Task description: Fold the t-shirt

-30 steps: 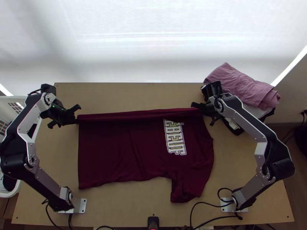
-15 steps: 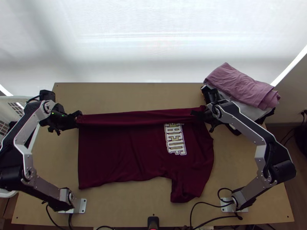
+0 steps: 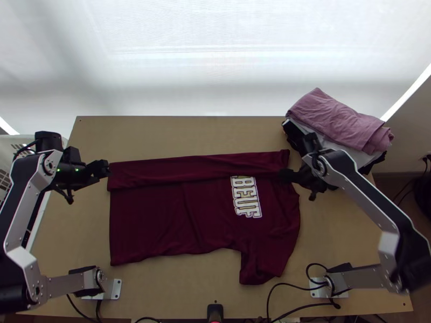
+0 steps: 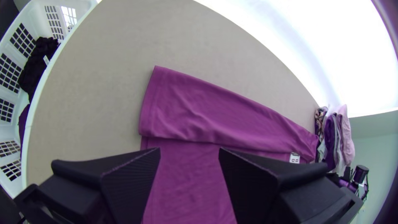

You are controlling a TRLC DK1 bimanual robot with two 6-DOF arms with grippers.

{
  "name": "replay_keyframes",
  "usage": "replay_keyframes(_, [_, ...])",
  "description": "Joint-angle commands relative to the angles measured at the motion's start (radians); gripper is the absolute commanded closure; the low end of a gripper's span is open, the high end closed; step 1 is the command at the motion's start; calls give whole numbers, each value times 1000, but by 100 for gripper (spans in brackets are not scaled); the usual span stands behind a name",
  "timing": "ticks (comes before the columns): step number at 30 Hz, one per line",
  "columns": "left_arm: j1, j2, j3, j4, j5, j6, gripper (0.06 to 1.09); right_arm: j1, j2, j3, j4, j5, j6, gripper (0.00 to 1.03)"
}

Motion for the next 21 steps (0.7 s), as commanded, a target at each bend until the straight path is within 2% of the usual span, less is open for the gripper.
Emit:
replay_keyframes(1, [-10,-72,-4,-51,13,29,20,39,-128,-42,-50,-10,2,17])
replay_keyframes(3, [-21,-93,-5,-67,13,34,18,29,-134,-62,-106,-91,2,17])
replay_keyframes(5, [-32,-104,-13,-98,16,45,18,29,-154,-76,-175,-93,5,13])
replay_keyframes(7, [-35,-113,-22,-127,16,54,18,28,-180,-120,-184,-94,11,11])
replay_keyframes(9, [-50,-113,-33,-195,15,83,16,26,-199,-166,-228,-127,21,11])
replay_keyframes(10, [-52,-105,-33,-241,15,97,12,22,-211,-192,-244,-127,22,9])
replay_keyframes(12, [-61,-93,-42,-327,9,161,11,19,-235,-226,-261,-134,13,5])
replay_keyframes(15, [-63,-121,-81,-342,-37,194,11,-12,-288,-289,-235,-156,-19,5])
replay_keyframes(17, [-63,-131,-91,-356,-51,209,11,-27,-283,-309,-245,-231,-21,10])
replay_keyframes(20, [-63,-142,-100,-373,-77,229,11,-15,-291,-341,-250,-248,-33,10])
replay_keyframes(21, [-63,-147,-99,-382,-77,237,11,-4,-288,-349,-251,-254,-33,13])
